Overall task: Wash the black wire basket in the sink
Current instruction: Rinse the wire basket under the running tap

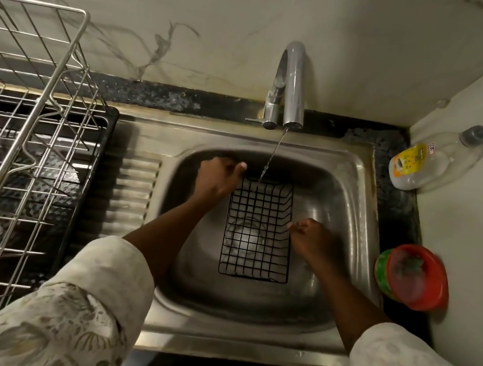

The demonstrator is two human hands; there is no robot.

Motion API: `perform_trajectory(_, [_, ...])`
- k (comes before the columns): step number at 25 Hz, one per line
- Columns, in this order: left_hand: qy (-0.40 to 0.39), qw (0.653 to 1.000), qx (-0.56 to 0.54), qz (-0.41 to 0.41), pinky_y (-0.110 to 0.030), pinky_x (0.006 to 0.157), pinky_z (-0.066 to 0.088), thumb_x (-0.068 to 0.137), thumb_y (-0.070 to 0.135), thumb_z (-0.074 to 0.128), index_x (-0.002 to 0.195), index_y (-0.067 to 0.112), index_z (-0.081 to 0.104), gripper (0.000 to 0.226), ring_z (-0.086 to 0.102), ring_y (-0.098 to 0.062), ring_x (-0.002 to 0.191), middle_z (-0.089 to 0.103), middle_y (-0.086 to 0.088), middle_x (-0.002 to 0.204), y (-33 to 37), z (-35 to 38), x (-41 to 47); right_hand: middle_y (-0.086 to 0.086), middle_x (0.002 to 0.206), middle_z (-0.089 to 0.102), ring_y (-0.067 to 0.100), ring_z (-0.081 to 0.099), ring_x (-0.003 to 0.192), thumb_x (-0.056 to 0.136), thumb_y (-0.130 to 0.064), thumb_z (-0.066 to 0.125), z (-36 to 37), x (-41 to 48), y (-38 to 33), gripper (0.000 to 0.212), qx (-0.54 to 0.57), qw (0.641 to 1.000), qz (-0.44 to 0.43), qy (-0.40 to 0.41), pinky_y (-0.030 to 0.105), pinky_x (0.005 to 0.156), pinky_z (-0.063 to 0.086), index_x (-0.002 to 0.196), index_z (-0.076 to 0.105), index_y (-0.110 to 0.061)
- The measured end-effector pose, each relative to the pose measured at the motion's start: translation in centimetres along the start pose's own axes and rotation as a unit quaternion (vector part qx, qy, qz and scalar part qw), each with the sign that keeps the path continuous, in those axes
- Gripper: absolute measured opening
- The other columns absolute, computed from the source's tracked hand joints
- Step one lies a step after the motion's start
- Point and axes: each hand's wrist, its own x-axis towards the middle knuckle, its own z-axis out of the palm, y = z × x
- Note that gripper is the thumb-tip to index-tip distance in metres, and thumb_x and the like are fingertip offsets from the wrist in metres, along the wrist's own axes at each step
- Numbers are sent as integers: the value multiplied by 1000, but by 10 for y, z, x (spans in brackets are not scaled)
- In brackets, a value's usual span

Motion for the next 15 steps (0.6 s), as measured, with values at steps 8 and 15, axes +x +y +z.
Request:
perform_trajectory(8, [-116, 991, 59, -18, -16, 78, 42, 93, 10, 64, 122, 16, 64, 30, 55, -7, 90, 60, 3, 105, -11, 13, -1, 12, 124, 67, 28, 63, 112, 99, -27, 61, 26, 15, -3, 33, 5, 1000, -13, -22, 30, 86, 48, 128, 64, -11])
perform_trajectory(15, [-106, 970, 211, -57, -26, 58, 49, 89, 61, 60, 81, 21, 58, 41, 62, -13, 67, 61, 2, 74, -23, -6, -15, 10, 104, 66, 30, 63, 97, 95, -17, 56, 20, 34, -23, 15, -137, 982, -110, -65, 30, 74, 45, 105, 66, -16])
